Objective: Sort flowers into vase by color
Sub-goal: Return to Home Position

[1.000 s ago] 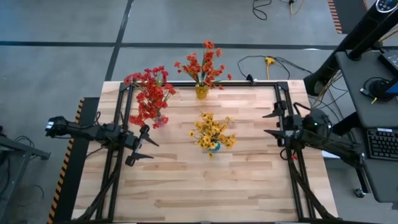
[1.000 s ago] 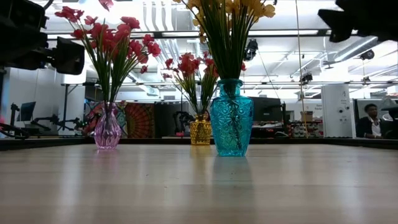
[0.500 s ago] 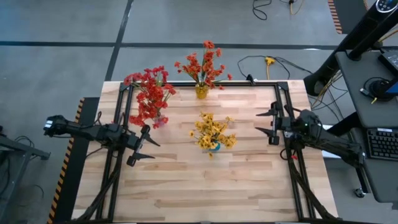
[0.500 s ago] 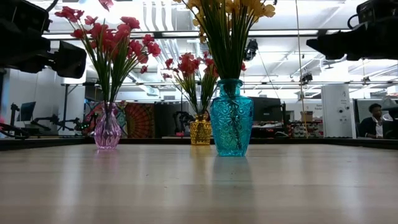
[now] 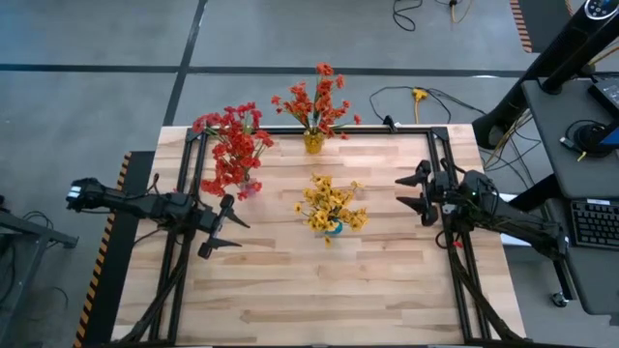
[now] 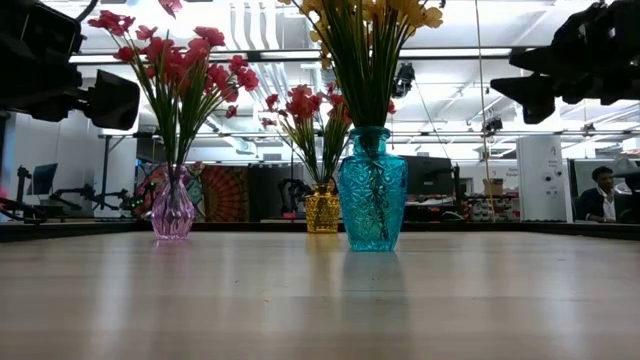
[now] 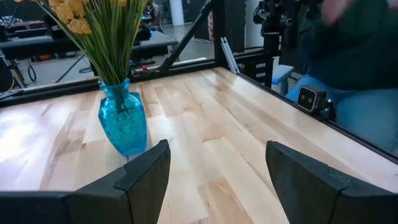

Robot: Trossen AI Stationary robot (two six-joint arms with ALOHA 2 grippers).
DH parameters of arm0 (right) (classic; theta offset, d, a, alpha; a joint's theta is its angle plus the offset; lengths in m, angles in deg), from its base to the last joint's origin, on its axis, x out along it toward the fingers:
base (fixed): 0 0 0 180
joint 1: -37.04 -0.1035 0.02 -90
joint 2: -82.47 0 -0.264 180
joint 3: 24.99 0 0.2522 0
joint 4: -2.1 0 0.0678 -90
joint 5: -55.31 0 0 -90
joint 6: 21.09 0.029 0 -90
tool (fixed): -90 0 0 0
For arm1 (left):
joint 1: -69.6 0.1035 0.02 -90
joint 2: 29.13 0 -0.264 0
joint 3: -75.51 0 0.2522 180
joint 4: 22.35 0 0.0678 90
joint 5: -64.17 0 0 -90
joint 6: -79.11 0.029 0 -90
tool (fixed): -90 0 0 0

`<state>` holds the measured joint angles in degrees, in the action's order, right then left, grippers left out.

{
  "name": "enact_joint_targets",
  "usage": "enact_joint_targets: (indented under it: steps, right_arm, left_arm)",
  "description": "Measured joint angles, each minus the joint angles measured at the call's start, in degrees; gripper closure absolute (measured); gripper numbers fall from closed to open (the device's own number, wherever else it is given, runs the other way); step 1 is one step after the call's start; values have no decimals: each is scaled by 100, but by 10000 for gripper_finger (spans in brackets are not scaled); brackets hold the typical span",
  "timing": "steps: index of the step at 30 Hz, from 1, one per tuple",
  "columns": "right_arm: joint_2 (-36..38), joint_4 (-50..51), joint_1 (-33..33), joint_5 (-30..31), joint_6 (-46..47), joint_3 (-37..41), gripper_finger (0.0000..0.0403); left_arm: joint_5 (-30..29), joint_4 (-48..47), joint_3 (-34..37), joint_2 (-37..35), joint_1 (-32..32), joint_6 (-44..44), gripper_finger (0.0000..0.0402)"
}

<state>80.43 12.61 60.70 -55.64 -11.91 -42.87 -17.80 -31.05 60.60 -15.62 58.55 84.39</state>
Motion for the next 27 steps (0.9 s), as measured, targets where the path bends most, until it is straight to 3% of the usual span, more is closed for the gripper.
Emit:
enact_joint_targets:
  steps: [27]
  right_arm:
    - [0,2,0,1,25,0,152]
  left_arm:
    - [0,2,-11,171,0,-2,155]
